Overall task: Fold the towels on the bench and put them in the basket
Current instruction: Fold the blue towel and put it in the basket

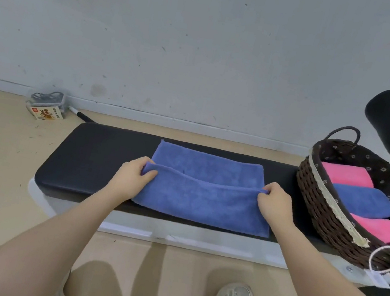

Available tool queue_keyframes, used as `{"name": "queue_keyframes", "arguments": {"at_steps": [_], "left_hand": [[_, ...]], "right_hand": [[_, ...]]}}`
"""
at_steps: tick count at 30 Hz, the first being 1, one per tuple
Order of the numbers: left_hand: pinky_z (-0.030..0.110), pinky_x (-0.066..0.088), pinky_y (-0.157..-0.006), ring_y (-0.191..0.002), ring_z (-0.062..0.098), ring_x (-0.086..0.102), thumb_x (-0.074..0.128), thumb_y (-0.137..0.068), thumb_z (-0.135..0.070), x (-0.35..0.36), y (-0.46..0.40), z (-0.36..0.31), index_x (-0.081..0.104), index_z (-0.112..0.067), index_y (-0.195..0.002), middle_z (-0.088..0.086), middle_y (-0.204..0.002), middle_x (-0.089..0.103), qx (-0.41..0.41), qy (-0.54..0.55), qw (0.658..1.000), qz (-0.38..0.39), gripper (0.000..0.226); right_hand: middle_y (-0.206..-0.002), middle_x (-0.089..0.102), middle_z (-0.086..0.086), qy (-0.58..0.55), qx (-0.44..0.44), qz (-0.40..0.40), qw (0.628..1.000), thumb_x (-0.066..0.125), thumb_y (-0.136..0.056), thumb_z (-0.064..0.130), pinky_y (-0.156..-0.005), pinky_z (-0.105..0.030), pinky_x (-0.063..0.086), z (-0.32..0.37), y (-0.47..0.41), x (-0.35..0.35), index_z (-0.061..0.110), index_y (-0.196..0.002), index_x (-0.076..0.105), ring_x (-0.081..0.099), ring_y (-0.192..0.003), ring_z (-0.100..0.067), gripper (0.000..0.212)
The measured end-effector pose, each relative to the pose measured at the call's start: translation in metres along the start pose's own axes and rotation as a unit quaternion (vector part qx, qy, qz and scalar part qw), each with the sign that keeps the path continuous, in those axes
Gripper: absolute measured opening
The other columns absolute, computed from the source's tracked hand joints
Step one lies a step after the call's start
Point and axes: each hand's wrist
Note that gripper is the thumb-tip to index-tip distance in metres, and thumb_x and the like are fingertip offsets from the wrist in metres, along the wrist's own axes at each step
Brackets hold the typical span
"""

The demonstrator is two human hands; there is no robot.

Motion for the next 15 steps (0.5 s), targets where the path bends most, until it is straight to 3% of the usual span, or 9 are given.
{"name": "queue_keyframes", "arguments": {"at_steps": [3,5,9,13,15], "left_hand": [[0.029,0.042,-0.068,-0.085,0.018,0.057,0.051,-0.092,-0.024,0.010,-0.029,-0.004,0.051,-0.016,-0.113,-0.005,-0.088,0.059,-0.010,-0.034,0.999,-0.008,0.023],[0.030,0.043,-0.075,-0.090,0.016,0.056,0.049,-0.093,-0.026,0.013,-0.050,-0.008,0.047,-0.012,-0.124,-0.002,-0.098,0.061,-0.014,-0.041,0.999,-0.025,0.034],[0.040,0.044,-0.093,-0.117,0.029,0.050,0.039,-0.097,-0.021,0.019,-0.098,-0.011,0.045,-0.010,-0.133,0.012,-0.130,0.050,-0.012,-0.129,0.991,-0.031,0.037],[0.044,0.045,-0.089,-0.114,0.033,0.046,0.039,-0.098,-0.026,0.026,-0.129,-0.007,0.045,-0.009,-0.129,0.014,-0.129,0.044,-0.013,-0.243,0.970,0.024,0.035],[0.042,0.045,-0.083,-0.105,0.032,0.050,0.041,-0.097,-0.026,0.026,-0.135,-0.003,0.050,-0.009,-0.118,0.014,-0.120,0.050,-0.003,-0.237,0.971,0.031,0.028]], "right_hand": [[-0.118,0.052,-0.012,0.153,-0.017,0.013,0.988,0.043,-0.086,0.008,-0.079,-0.037,0.043,0.017,-0.017,0.007,0.007,-0.115,0.050,0.050,-0.103,-0.030,0.029],[-0.130,0.047,-0.011,0.167,-0.089,0.002,0.982,0.042,-0.088,0.006,-0.091,-0.039,0.041,0.031,-0.026,0.017,0.008,-0.124,0.048,0.045,-0.118,-0.030,0.036],[-0.146,0.040,-0.005,0.190,-0.201,0.059,0.959,0.034,-0.096,0.005,-0.106,-0.031,0.032,0.051,-0.048,0.046,0.008,-0.137,0.043,0.034,-0.135,-0.021,0.042],[-0.157,0.018,-0.005,0.187,-0.157,0.110,0.964,0.027,-0.102,0.015,-0.116,-0.030,0.014,0.047,-0.066,0.061,0.011,-0.147,0.025,0.013,-0.146,-0.019,0.046],[-0.159,0.011,-0.003,0.202,-0.160,0.111,0.960,0.026,-0.102,0.019,-0.117,-0.029,0.009,0.042,-0.070,0.064,0.012,-0.150,0.017,0.008,-0.147,-0.018,0.048]]}}
Point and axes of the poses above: each hand's wrist, its own y-axis away from the middle knuckle, its own x-axis out of the palm, z = x × y
